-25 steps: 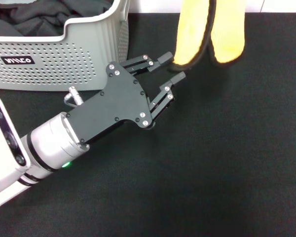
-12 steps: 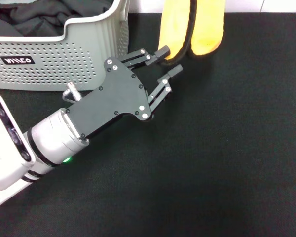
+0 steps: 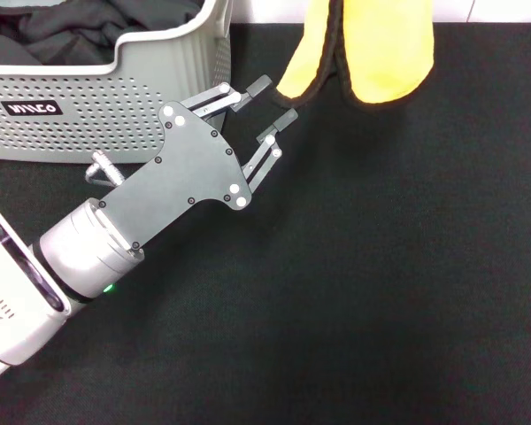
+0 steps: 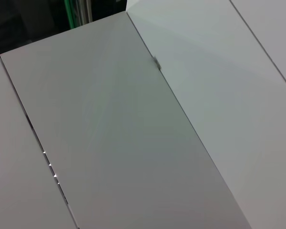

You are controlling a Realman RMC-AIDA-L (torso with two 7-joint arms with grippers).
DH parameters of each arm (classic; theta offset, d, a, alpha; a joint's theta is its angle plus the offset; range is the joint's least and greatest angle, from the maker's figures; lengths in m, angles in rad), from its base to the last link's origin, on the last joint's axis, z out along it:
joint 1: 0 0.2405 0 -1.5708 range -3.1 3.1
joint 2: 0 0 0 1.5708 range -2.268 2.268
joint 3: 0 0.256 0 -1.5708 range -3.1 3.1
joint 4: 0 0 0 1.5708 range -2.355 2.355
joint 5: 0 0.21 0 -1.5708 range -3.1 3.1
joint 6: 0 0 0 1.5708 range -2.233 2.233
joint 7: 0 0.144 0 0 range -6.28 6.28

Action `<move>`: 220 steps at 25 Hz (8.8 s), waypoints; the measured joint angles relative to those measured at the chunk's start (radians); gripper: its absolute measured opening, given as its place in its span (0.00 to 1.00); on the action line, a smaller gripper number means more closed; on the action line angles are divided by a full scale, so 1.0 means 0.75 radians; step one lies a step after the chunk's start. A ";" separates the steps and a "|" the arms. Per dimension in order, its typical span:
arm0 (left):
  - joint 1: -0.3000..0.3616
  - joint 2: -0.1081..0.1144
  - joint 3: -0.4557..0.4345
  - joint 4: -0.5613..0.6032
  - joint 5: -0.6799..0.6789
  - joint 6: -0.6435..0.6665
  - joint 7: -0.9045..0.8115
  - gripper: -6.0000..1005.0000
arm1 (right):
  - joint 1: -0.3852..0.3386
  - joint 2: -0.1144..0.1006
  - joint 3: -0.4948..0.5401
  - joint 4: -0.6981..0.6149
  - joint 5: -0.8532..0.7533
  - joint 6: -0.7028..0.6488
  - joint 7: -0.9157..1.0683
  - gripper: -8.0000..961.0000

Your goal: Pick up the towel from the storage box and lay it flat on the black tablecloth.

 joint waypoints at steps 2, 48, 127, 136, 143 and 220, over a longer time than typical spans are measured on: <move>-0.001 0.000 0.000 -0.002 0.000 0.000 0.004 0.32 | 0.001 0.001 0.001 0.000 0.001 0.000 0.002 0.04; -0.013 0.000 0.005 0.000 -0.054 -0.038 0.068 0.42 | 0.039 0.087 -0.007 0.049 0.070 -0.086 0.041 0.04; 0.161 0.327 -0.192 0.171 0.293 0.507 -1.187 0.03 | -1.103 0.076 -0.408 -0.862 0.186 0.311 -0.231 0.04; 0.026 0.272 -0.248 -0.069 0.312 0.040 -1.089 0.03 | -0.577 0.089 -0.277 0.059 -0.372 0.145 -0.609 0.04; -0.061 0.266 -0.242 -0.079 0.315 -0.233 -1.080 0.03 | -0.433 0.060 -0.171 0.254 -0.503 -0.006 -0.701 0.04; 0.012 0.230 -0.329 0.048 0.666 -0.013 -1.044 0.59 | -0.399 0.151 -0.178 0.150 -0.634 -0.147 -0.953 0.91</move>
